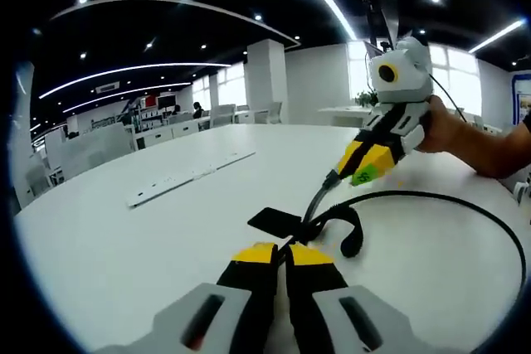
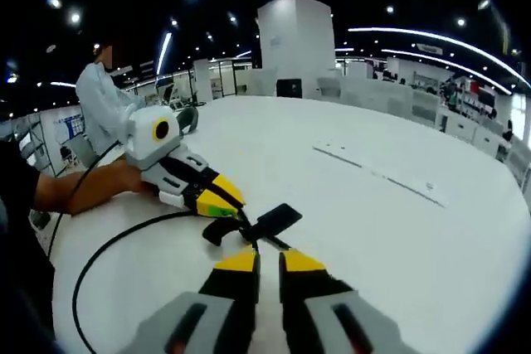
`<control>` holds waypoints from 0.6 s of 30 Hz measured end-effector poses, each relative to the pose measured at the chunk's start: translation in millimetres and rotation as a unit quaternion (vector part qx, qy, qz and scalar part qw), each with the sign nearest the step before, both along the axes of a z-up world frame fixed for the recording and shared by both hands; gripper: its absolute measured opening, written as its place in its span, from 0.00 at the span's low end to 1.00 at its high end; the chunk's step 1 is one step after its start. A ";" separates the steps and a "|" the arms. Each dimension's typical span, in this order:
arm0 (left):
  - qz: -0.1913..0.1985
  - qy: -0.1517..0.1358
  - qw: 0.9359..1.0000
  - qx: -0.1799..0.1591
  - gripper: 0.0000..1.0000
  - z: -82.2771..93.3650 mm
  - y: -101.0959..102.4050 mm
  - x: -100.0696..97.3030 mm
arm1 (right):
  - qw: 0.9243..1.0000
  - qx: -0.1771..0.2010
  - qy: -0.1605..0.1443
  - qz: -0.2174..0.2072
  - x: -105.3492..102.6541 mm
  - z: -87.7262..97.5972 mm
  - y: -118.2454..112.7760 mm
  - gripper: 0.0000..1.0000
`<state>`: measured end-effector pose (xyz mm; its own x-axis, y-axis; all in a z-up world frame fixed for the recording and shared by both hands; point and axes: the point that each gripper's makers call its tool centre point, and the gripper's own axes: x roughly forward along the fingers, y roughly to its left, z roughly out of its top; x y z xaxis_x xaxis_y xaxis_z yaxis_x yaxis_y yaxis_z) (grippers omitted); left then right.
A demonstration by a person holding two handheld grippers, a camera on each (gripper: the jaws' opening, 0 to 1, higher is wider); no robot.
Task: Find the charging cable on the desk, coil it up and secure with Velcro.
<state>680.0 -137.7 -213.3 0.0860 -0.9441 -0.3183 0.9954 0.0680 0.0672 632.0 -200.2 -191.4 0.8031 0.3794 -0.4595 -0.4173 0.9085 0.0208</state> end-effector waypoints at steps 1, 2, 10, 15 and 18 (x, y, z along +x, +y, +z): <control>0.000 0.000 1.000 0.000 0.05 0.1 0.2 0.0 | 1.000 -0.002 0.002 -0.009 5.4 -1.6 -4.9 0.08; 0.000 -0.001 1.000 0.000 0.05 0.1 0.3 0.0 | 1.000 -0.003 0.004 -0.007 10.0 -4.4 -6.3 0.08; 0.000 -0.002 1.000 0.002 0.05 0.0 2.1 -4.8 | 0.999 -0.016 0.027 -0.024 14.3 -23.0 -13.5 0.03; -0.002 -0.002 1.000 0.001 0.05 0.0 0.7 -6.6 | 0.999 -0.002 0.044 -0.030 1.5 -20.3 -10.2 0.03; -0.003 -0.001 1.000 0.000 0.05 -0.2 1.1 -8.3 | 0.998 0.000 0.047 -0.030 -0.1 -19.8 -13.4 0.03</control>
<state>671.7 -136.6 -213.5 0.0807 -0.9449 -0.3172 0.9957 0.0617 0.0695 631.9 -213.6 -211.2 0.7769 0.3324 -0.5347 -0.3590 0.9316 0.0575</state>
